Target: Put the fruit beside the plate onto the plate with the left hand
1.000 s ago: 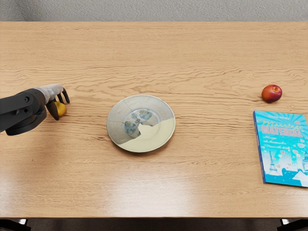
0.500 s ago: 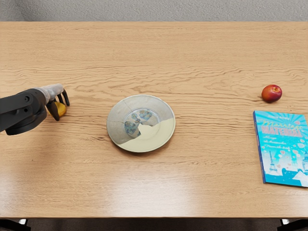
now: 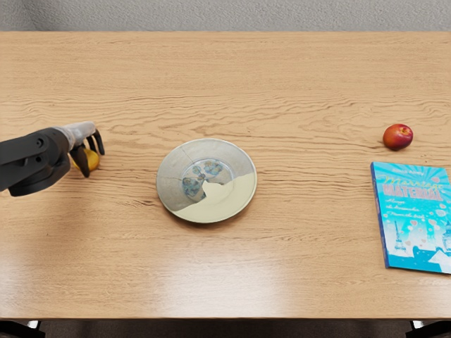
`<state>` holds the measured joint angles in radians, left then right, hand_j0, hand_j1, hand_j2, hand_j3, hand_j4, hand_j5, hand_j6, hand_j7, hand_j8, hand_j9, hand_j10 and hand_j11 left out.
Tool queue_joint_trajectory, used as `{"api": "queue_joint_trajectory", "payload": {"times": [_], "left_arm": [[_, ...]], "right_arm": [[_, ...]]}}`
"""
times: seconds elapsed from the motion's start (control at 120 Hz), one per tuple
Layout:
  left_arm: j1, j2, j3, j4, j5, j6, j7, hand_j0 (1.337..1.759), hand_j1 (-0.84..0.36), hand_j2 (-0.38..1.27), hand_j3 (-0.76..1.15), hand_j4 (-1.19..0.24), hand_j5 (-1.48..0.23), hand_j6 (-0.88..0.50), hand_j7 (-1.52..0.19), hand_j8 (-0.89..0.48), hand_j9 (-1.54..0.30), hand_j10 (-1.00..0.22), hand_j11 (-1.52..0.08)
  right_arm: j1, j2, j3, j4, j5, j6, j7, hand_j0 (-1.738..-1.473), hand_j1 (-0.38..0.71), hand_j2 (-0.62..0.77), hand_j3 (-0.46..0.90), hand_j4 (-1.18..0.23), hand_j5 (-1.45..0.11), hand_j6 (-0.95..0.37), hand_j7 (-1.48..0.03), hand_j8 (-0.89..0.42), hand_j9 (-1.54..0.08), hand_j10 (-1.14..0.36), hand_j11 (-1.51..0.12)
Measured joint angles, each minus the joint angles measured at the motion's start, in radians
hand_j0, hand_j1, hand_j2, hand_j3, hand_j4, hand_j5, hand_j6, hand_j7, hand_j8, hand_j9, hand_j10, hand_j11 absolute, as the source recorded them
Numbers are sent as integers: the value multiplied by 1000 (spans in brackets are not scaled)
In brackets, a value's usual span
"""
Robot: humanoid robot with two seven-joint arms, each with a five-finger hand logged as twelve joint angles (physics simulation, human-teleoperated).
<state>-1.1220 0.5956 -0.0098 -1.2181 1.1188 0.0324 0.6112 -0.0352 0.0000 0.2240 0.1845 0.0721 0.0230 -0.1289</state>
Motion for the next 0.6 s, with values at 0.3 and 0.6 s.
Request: {"api": "queue_joint_trajectory", "payload": {"times": [0.3,0.6], "left_arm": [[-48,0,-6,-43,-19,-3,0,1656,-320,392,0,-657,-902,-465,-880,-446,-882,-668,-882],[-117,0,-9,-61,-75,-39,0,1656,-333,420,0,-657,-910,-459,-884,-439,-885,-671,-884]], "right_arm": [[0,0,0,0,0,0,0,-1658,-317,-5,0,-27,-35,-27,-35,-27,-35,-27,-35],[-1,0,0,0,0,0,0,-1658,-317,-5,0,-27,-35,-27,-35,-27,-35,-27,-35]]}}
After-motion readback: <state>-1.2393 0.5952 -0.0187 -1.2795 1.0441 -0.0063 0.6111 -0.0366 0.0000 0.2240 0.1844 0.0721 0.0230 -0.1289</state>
